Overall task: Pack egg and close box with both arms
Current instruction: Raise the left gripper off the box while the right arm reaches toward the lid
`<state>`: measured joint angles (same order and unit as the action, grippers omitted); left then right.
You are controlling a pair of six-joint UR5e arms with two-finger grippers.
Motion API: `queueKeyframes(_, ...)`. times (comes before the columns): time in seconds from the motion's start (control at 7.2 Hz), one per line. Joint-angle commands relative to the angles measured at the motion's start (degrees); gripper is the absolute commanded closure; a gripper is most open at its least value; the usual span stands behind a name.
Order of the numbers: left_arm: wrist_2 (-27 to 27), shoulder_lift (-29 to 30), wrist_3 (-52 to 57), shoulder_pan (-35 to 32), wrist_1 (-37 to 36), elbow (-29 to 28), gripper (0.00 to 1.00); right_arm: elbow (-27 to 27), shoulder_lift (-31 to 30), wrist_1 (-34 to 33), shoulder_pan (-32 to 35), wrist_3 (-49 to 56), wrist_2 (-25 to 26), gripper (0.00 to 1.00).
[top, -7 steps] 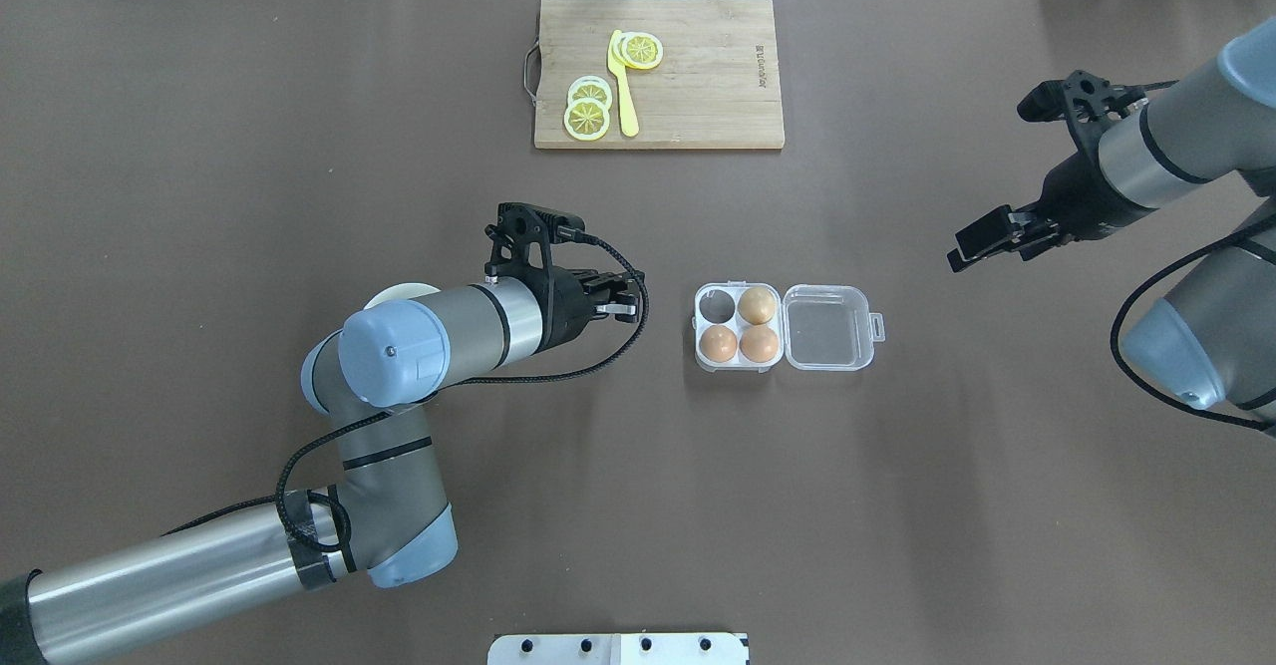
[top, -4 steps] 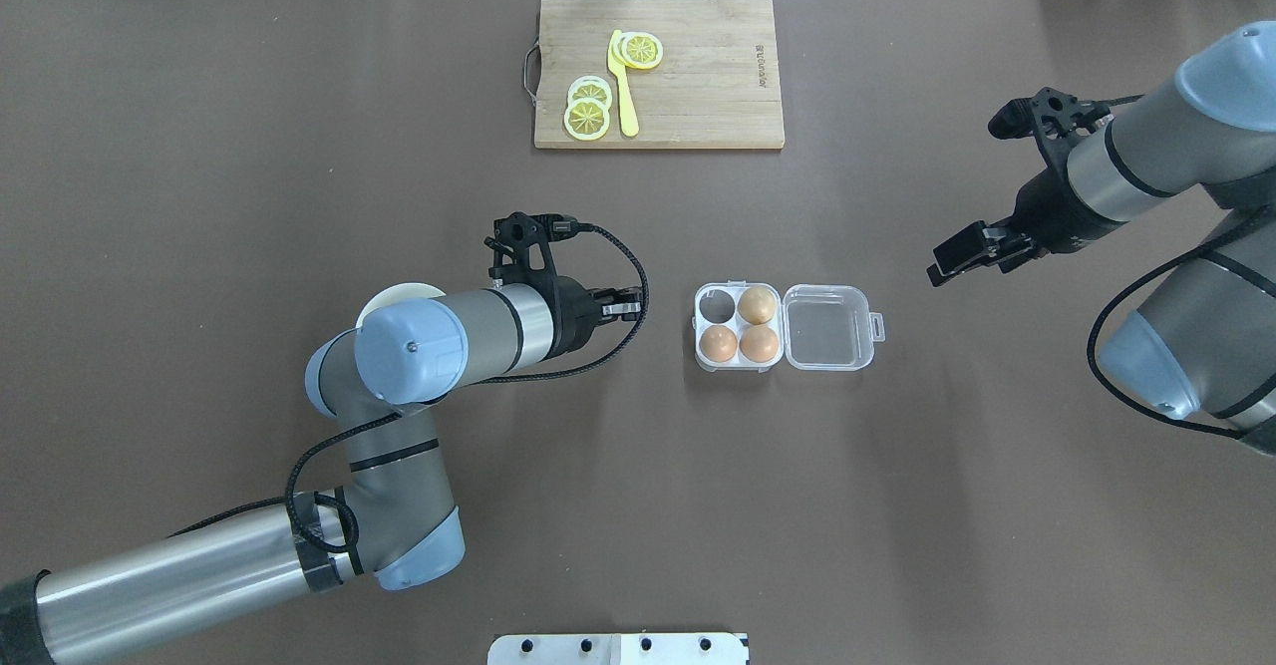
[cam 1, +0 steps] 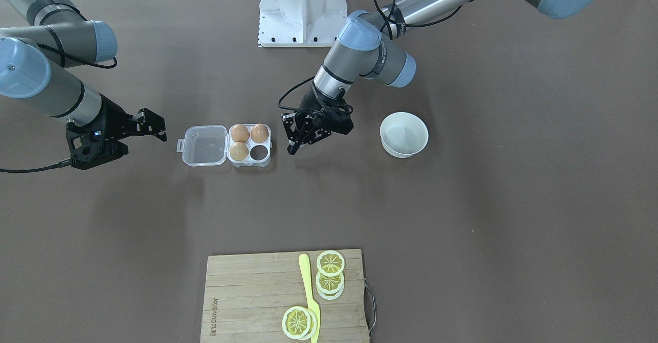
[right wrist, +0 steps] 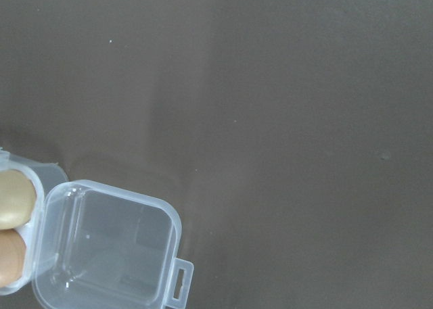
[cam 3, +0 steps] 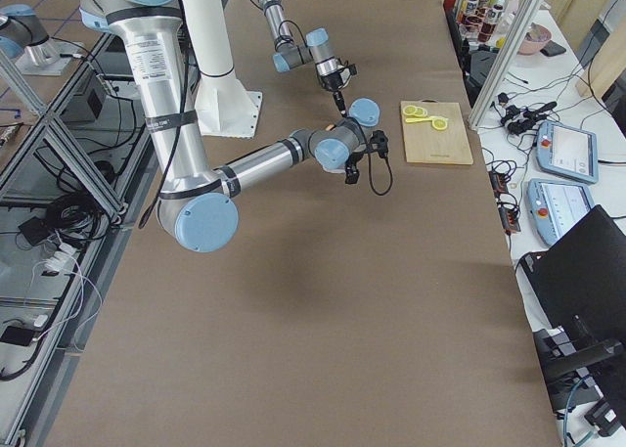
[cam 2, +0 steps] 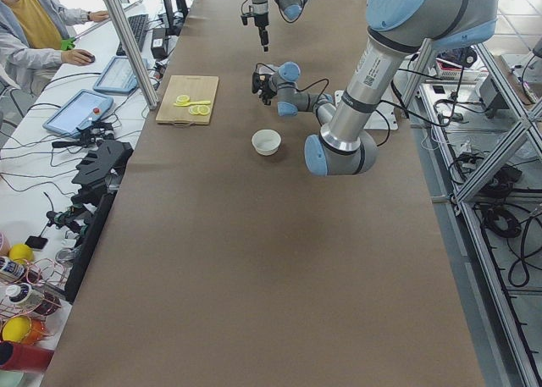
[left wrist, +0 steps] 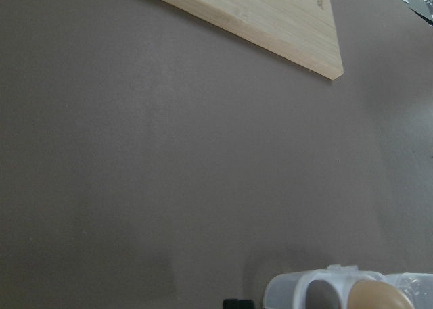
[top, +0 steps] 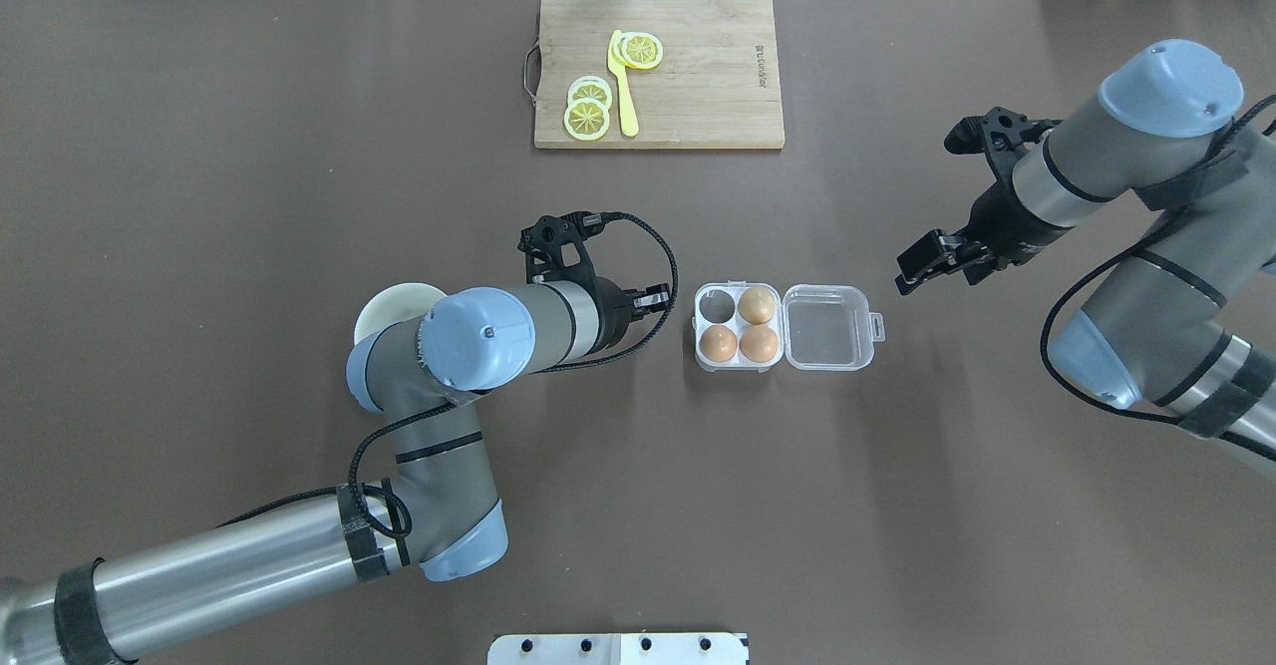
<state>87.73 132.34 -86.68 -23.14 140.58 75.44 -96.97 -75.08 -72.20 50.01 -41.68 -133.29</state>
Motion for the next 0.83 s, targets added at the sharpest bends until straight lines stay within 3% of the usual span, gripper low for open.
queueKeyframes(0.0, 1.03, 2.30, -2.26, 0.11, -0.04, -2.13, 1.00, 1.61, 1.34, -0.04, -0.18, -0.76, -0.04, 0.05)
queueKeyframes(0.69, 1.30, 2.48, -2.44, 0.55, -0.04, -2.40, 1.00, 5.56, 1.61, 0.05, -2.27, -1.03, 2.49, 0.05)
